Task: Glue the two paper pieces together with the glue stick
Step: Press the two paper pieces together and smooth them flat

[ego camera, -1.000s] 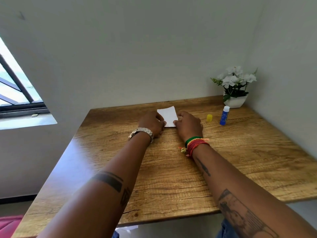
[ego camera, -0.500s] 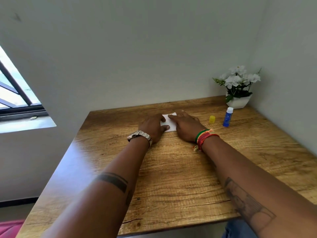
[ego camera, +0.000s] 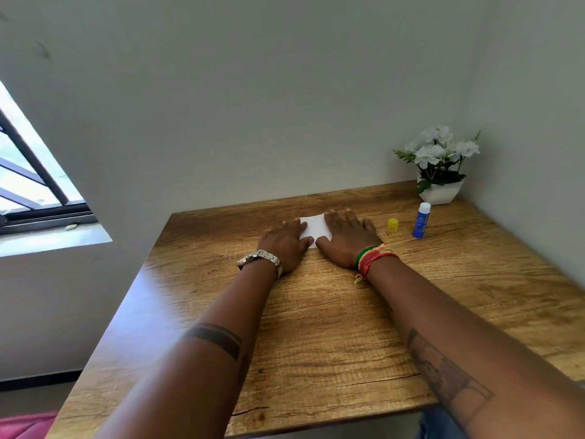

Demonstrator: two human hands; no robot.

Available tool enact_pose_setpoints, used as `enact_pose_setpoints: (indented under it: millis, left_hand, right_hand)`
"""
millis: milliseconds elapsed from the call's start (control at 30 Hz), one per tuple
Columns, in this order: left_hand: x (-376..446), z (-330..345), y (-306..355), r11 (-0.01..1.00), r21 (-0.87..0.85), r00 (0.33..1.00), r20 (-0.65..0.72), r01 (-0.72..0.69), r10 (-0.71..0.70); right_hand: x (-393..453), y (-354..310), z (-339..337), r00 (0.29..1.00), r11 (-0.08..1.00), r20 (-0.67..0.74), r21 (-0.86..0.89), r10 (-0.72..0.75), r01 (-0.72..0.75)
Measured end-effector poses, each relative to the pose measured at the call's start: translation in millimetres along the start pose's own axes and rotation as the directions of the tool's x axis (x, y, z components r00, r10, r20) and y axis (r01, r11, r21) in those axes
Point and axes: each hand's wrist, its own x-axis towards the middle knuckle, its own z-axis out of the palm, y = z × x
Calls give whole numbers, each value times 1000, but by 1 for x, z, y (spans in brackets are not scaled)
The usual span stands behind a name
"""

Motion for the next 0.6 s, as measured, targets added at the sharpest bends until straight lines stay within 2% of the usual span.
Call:
enact_pose_setpoints:
  millis: [100, 200, 267, 367, 600]
  left_hand:
    - [-3, -3, 0, 978, -204, 996, -65, 40, -54]
    - [-4, -9, 1, 913, -409, 973, -208, 9, -103]
    - [-5, -14, 6, 912, -409, 949, -291, -7, -123]
    - [-8, -19, 20, 929, -367, 928, -361, -49, -94]
    - [-16, -16, 57, 920, -368, 913, -407, -134, -29]
  right_hand:
    - [-8, 2, -4, 991, 993, -133, 118, -5, 21]
    - [-17, 8, -11, 935, 886, -353, 442, 32, 137]
    - [-26, 12, -12, 904, 825, -420, 536, 75, 180]
    - [-35, 13, -11, 885, 822, -457, 537, 92, 192]
    - [-59, 17, -19, 846, 795, -513, 570, 146, 208]
